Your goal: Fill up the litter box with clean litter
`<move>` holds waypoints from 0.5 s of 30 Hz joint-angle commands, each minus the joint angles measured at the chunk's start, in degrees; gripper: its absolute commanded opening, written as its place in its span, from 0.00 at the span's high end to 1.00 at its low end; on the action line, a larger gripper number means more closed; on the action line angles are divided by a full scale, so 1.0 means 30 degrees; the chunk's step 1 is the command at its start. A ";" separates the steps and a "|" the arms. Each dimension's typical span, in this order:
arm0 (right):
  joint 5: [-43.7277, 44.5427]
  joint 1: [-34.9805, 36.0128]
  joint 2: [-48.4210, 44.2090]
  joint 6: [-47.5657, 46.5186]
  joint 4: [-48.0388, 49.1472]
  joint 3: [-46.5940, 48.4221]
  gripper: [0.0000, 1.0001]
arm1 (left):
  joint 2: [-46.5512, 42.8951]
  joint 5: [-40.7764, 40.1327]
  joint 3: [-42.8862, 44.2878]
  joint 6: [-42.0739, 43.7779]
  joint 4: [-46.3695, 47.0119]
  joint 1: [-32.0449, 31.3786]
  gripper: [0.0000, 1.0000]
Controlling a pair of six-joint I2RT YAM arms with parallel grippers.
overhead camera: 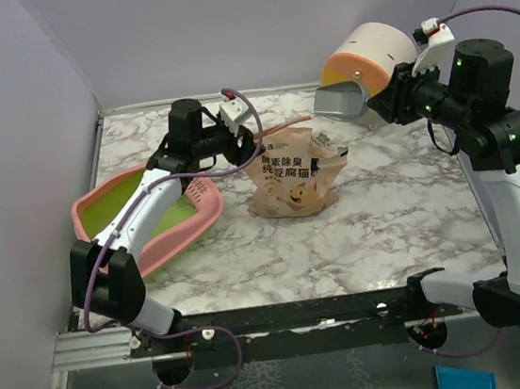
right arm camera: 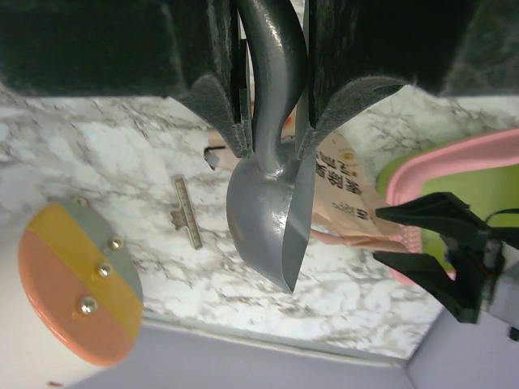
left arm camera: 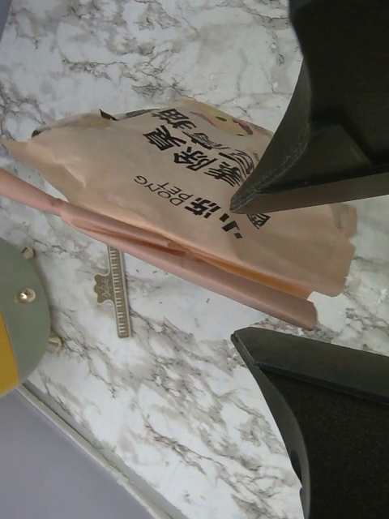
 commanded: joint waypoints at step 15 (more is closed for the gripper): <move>0.0901 -0.0012 0.1867 -0.1592 -0.3771 0.1338 0.99 | 0.3838 0.9064 0.5373 0.5273 -0.3625 0.0022 0.66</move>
